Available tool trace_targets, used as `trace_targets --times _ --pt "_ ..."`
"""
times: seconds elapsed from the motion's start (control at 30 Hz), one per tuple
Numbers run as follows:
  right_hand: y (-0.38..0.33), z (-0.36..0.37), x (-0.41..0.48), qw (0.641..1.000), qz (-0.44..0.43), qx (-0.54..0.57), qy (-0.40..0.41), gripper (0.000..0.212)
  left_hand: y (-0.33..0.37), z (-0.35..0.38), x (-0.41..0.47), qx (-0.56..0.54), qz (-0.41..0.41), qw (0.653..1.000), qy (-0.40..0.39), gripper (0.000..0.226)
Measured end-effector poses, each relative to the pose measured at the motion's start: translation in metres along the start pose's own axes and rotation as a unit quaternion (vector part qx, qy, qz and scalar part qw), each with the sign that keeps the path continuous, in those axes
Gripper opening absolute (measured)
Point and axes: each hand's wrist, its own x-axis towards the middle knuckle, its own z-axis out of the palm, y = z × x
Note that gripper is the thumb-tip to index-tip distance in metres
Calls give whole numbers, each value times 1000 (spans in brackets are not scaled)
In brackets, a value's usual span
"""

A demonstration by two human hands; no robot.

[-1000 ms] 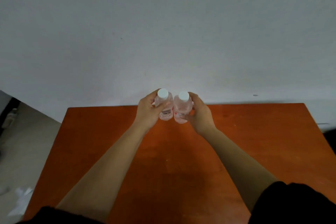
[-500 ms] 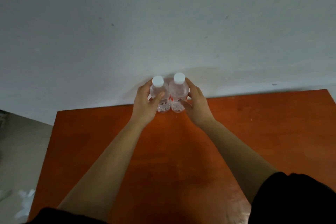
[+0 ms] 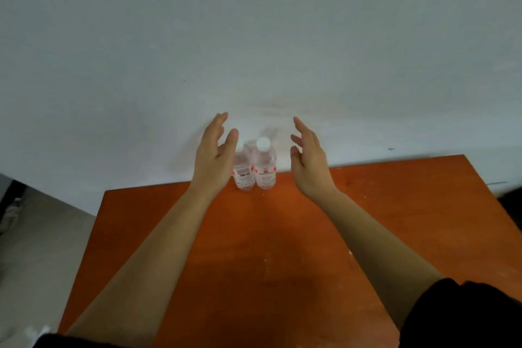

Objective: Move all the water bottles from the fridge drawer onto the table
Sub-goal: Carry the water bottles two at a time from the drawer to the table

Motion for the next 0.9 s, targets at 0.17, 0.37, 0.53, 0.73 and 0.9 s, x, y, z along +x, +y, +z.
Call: trace_targets --times 0.17,0.37,0.53,0.73,0.9 --pt "-22 -88 -52 988 -78 -87 99 52 62 7 -52 199 168 965 10 56" --pt "8 -226 -195 950 -59 -232 203 57 131 99 -158 288 293 910 -58 65" --pt "48 -368 -364 893 36 -332 301 66 222 218 -286 259 395 873 -121 69" --pt "72 -519 -576 786 163 -420 423 64 328 362 -463 208 504 809 -218 73" --pt "79 -603 -731 685 274 -458 496 71 394 458 -609 144 575 744 -309 73"
